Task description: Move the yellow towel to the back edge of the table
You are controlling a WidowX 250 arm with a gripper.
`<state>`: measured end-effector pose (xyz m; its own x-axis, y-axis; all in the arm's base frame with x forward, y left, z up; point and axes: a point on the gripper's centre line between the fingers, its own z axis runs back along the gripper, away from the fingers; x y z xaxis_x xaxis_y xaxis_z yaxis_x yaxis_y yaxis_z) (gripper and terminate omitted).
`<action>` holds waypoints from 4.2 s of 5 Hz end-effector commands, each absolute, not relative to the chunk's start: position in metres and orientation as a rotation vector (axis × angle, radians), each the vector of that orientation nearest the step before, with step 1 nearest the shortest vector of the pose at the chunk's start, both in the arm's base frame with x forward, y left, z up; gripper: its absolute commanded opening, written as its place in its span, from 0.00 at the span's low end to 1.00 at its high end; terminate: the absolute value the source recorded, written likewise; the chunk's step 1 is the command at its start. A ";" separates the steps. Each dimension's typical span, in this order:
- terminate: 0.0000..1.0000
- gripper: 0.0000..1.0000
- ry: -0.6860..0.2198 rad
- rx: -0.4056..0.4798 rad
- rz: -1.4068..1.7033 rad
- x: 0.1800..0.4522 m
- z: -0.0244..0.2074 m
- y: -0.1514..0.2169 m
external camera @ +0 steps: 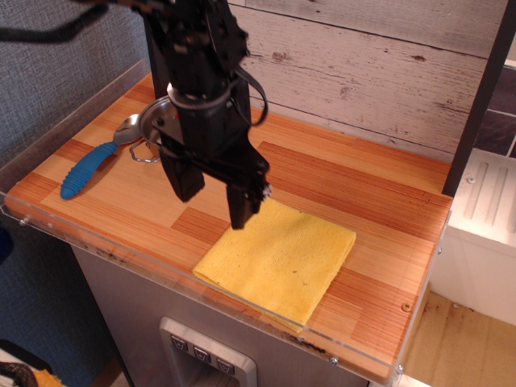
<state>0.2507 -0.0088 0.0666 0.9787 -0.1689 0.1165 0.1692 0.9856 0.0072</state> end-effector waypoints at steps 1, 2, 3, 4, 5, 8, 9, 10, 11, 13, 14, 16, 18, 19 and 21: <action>0.00 1.00 -0.129 -0.004 -0.182 0.257 0.038 -0.039; 0.00 1.00 -0.136 -0.006 -0.183 0.263 0.029 -0.044; 0.00 1.00 -0.136 0.003 -0.201 0.261 0.016 -0.047; 0.00 1.00 -0.108 0.037 -0.217 0.257 -0.002 -0.046; 0.00 1.00 -0.079 0.041 -0.203 0.263 -0.015 -0.043; 0.00 1.00 -0.114 0.032 -0.095 0.365 -0.011 -0.029; 0.00 1.00 -0.123 0.045 -0.127 0.391 -0.012 -0.037; 0.00 1.00 -0.120 0.047 -0.134 0.401 -0.011 -0.045; 0.00 1.00 -0.136 0.041 -0.116 0.404 0.002 -0.046; 0.00 1.00 -0.271 0.024 -0.087 0.411 0.081 -0.048; 0.00 1.00 -0.299 -0.001 -0.087 0.410 0.104 -0.051; 0.00 1.00 -0.261 0.006 -0.093 0.373 0.127 -0.038; 0.00 1.00 -0.192 0.052 -0.050 0.294 0.104 0.011; 0.00 1.00 -0.166 0.071 -0.040 0.281 0.092 0.020; 0.00 1.00 -0.135 0.097 -0.058 0.277 0.091 0.023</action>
